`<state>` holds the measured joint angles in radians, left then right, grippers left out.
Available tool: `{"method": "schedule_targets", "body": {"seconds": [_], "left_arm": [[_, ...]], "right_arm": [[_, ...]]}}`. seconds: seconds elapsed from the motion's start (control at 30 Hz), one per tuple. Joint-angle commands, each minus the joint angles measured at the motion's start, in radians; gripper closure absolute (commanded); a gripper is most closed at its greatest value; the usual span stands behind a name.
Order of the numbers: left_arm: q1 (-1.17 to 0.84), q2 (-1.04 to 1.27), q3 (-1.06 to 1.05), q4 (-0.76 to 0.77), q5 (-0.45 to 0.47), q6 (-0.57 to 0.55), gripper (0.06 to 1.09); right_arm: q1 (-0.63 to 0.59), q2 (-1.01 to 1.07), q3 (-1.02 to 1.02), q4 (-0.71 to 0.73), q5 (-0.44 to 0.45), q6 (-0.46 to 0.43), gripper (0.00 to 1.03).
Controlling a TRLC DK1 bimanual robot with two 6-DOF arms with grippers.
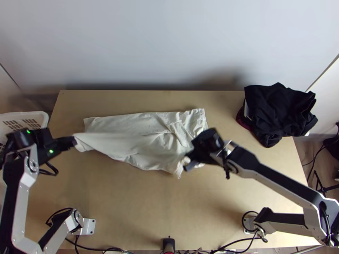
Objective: Fold the t-shirt
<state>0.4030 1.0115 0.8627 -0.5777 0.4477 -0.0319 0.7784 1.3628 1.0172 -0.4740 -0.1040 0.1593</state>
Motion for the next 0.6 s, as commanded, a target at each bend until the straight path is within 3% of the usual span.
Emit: {"method": "schedule_targets", "body": {"seconds": [0.0,0.3,0.57], "left_arm": [[0.069,0.134,0.151,0.026,0.008,-0.063,1.04],[0.076,0.291,0.328,0.085,0.006,-0.194,1.04],[0.03,0.519,0.435,0.09,0.005,-0.201,1.04]], "right_arm": [[-0.134,-0.008,0.132,0.006,0.01,-0.021,1.0],[-0.278,0.055,0.251,0.112,0.03,-0.018,1.0],[-0.337,0.186,0.311,0.199,0.047,-0.018,1.0]]}}
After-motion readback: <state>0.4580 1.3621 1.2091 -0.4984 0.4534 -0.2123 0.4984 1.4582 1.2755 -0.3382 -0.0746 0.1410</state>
